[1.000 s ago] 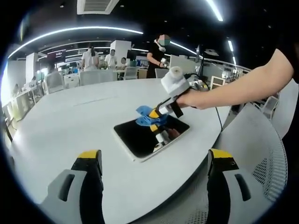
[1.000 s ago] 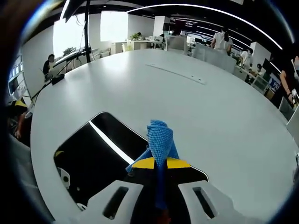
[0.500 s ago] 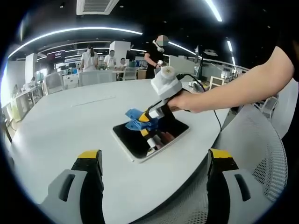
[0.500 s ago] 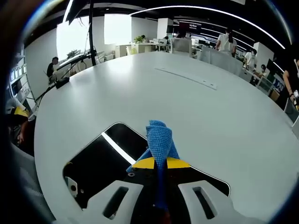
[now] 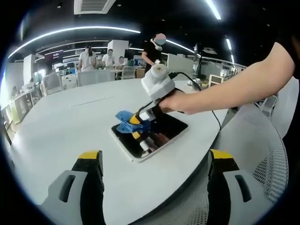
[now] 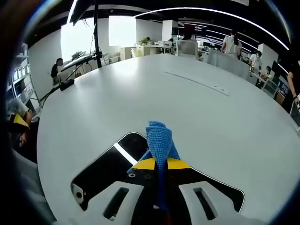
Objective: Wipe the mirror surface with the cleaning cloth until all visible marks leave the cleaned area.
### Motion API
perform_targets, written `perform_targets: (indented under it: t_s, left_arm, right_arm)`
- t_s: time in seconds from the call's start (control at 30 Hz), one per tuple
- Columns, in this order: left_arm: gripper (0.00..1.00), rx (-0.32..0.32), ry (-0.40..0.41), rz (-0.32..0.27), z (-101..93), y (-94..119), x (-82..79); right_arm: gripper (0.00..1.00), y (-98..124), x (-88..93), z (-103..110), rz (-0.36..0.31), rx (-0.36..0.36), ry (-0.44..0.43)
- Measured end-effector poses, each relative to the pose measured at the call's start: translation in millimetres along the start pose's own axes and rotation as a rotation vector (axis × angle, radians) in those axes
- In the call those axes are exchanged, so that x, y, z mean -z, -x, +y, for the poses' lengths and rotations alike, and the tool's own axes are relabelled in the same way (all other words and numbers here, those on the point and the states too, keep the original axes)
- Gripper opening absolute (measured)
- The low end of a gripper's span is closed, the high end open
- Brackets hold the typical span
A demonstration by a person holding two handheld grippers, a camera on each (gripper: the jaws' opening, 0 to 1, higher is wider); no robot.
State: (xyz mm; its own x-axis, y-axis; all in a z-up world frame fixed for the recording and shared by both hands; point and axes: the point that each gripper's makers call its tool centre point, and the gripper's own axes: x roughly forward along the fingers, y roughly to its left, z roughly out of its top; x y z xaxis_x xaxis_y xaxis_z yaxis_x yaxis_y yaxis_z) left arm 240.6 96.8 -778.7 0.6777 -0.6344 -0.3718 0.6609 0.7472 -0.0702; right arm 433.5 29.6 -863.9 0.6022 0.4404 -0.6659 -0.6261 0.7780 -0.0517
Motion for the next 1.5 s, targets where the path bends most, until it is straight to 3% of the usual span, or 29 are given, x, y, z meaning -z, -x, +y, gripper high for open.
perform_targets:
  t_s: [0.47, 0.97, 1.5]
  left_arm:
    - [0.92, 0.008, -0.005, 0.003, -1.4, -1, 1.0]
    - [0.92, 0.013, -0.007, -0.001, -3.5, -2, 0.2]
    - [0.92, 0.012, -0.004, -0.003, -4.4, -2, -0.6]
  right_arm:
    - [0.01, -20, -10.2, 5, -0.018, -0.024, 0.0]
    - [0.01, -24, -18.4, 31, -0.044, -0.07, -0.02]
    - [0.01, -22, -17.1, 32, -0.04, -0.072, 0.026]
